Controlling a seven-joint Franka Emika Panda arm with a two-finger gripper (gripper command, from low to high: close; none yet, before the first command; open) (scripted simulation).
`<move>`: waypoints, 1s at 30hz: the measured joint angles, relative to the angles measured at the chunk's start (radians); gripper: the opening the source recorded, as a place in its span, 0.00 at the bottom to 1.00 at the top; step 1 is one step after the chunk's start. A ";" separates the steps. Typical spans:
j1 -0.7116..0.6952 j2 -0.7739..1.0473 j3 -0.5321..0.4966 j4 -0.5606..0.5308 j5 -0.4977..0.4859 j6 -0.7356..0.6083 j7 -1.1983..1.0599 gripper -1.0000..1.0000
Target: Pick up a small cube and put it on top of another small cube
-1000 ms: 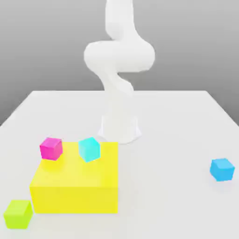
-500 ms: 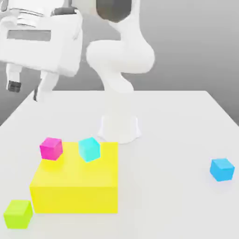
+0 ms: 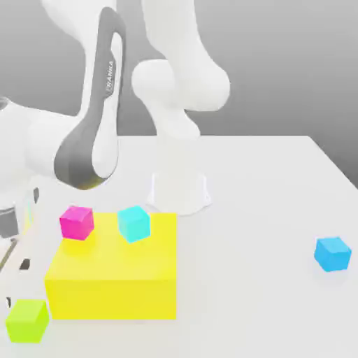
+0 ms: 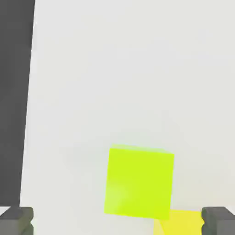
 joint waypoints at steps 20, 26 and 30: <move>0.009 -0.201 -0.040 -0.105 -0.095 -0.118 0.049 0.00; -0.006 -0.407 -0.055 -0.218 -0.143 -0.219 0.054 0.00; -0.008 -0.550 -0.062 -0.295 -0.131 -0.281 0.026 0.00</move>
